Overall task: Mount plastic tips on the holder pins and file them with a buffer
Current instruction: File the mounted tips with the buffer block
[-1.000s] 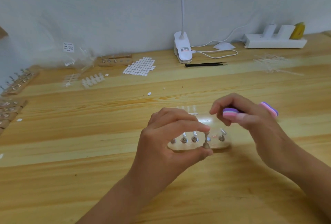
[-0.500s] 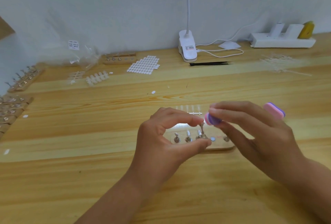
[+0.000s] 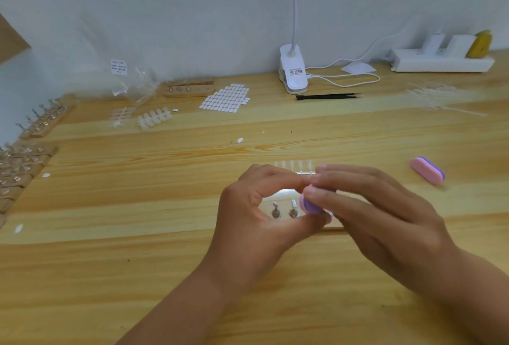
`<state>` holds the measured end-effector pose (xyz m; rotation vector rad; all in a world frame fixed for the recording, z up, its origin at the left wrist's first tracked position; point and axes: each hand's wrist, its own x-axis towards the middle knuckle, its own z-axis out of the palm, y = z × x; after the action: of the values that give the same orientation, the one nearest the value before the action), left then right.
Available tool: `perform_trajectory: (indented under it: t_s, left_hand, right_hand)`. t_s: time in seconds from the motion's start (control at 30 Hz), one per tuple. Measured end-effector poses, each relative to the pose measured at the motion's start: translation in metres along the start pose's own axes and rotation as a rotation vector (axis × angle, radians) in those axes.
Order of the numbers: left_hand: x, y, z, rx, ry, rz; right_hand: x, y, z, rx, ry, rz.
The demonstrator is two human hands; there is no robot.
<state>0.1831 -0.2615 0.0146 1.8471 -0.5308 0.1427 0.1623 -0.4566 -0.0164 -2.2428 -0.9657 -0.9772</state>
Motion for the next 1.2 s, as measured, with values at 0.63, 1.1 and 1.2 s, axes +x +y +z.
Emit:
perform_trajectory:
  t_s: [0.63, 1.1, 1.2]
  left_hand:
    - [0.001, -0.006, 0.001, -0.347, -0.079, -0.084]
    - [0.000, -0.006, 0.002, -0.386, -0.096, -0.080]
    - [0.000, -0.007, 0.001, -0.403, -0.107, -0.091]
  right_hand:
    - [0.006, -0.009, 0.000, 0.018, 0.203, 0.208]
    - [0.008, -0.013, 0.002, -0.011, 0.267, 0.134]
    - [0.003, -0.005, 0.004, 0.032, 0.207, 0.184]
